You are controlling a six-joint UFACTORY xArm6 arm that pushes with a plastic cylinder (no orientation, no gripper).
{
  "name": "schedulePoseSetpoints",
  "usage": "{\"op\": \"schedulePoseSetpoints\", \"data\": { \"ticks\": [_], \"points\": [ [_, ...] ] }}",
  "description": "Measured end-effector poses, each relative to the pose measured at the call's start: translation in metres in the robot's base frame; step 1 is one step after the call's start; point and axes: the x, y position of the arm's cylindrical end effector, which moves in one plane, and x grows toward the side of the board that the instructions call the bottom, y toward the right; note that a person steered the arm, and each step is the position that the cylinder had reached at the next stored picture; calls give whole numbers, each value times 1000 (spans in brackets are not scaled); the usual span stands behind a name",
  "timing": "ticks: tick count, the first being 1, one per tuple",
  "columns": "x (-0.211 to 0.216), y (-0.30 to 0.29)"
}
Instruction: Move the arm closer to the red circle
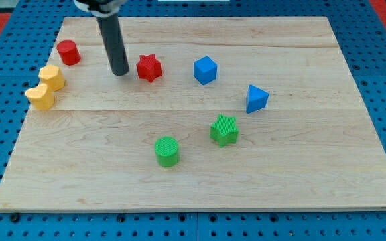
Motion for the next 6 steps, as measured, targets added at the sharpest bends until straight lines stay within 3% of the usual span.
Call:
{"op": "schedulePoseSetpoints", "data": {
  "ticks": [2, 4, 6],
  "points": [
    [-4, 53],
    [33, 33],
    [-96, -70]
  ]
}}
